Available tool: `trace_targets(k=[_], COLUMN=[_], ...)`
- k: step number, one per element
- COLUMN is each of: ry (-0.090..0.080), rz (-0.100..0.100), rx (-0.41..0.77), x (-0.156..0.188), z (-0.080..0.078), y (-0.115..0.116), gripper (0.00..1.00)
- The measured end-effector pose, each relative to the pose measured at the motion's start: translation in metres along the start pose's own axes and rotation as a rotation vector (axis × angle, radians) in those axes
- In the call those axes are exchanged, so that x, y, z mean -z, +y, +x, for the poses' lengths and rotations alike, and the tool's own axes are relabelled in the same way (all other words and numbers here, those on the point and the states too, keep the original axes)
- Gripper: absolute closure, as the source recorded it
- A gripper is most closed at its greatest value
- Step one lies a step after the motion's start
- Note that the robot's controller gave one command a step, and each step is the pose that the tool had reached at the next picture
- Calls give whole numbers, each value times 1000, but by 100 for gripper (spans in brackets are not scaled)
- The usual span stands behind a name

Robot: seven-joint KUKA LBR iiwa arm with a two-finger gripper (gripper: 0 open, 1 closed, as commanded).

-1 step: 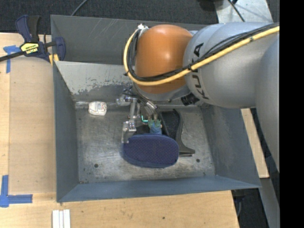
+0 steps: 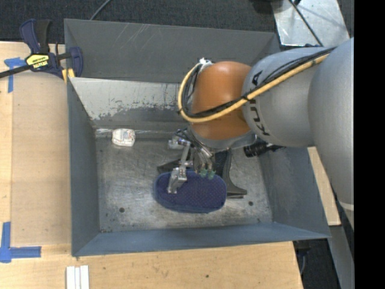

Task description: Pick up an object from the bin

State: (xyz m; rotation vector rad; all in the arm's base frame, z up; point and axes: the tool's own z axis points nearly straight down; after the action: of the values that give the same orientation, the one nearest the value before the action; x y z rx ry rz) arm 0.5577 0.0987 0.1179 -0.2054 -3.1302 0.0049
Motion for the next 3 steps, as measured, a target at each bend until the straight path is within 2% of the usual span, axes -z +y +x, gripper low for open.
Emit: trace_targets(k=[1, 2, 3], ry=[-26, -2, -42], rz=[-17, -12, 0], rx=[256, 260, 396], x=[-39, -38, -36], z=[14, 18, 39], y=[-20, -22, -7], gripper=[0, 100, 100])
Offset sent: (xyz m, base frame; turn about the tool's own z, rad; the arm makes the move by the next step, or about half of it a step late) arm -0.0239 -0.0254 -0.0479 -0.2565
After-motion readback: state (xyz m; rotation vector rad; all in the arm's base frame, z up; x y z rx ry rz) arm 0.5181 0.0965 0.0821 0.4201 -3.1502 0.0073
